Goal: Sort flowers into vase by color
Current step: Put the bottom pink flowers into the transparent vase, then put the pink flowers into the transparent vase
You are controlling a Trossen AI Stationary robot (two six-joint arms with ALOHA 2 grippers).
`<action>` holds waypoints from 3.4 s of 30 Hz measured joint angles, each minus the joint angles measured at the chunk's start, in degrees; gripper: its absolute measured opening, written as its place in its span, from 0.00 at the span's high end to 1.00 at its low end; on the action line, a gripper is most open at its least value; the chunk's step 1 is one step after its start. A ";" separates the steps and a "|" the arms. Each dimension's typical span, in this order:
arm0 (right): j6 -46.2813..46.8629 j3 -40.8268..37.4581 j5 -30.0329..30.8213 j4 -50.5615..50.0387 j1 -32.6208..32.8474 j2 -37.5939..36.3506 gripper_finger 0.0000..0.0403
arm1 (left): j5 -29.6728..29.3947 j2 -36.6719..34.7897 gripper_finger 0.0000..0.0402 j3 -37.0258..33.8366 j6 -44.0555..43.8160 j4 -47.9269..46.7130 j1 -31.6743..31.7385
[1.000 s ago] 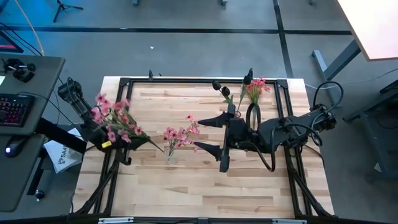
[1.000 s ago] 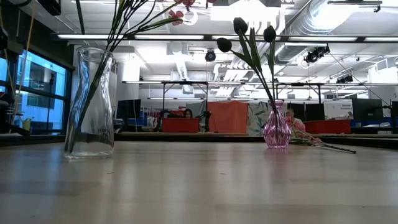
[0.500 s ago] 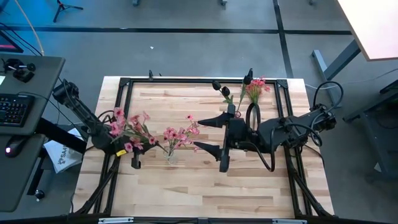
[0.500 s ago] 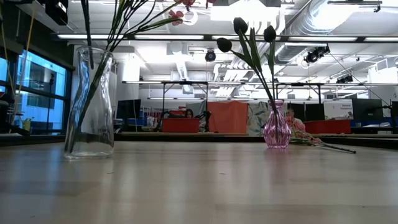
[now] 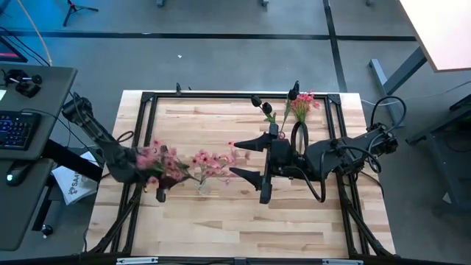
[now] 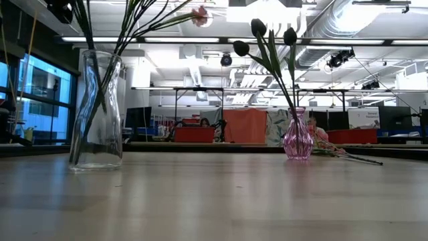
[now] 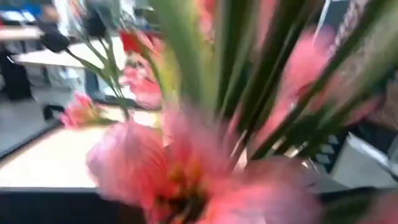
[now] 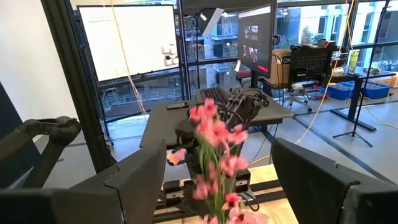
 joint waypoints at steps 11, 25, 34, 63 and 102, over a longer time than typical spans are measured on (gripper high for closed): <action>-0.57 0.00 0.00 0.00 0.00 0.00 0.28 | 5.66 -0.32 0.47 13.12 -8.24 -28.49 -0.02; -2.36 0.00 1.01 0.29 0.00 0.00 0.28 | 14.17 -3.61 0.47 28.66 -7.35 -41.83 -0.09; -1.97 0.00 16.86 2.38 0.01 0.00 0.28 | 14.34 -5.71 0.47 34.70 3.47 -34.78 -0.09; 29.49 0.02 12.29 -65.26 -40.48 -14.19 0.37 | 41.58 12.24 0.47 33.08 -2.61 -10.25 56.99; 38.03 -74.99 -34.97 -17.18 -74.85 -24.81 0.37 | 51.81 10.42 0.47 37.00 4.40 -28.74 78.05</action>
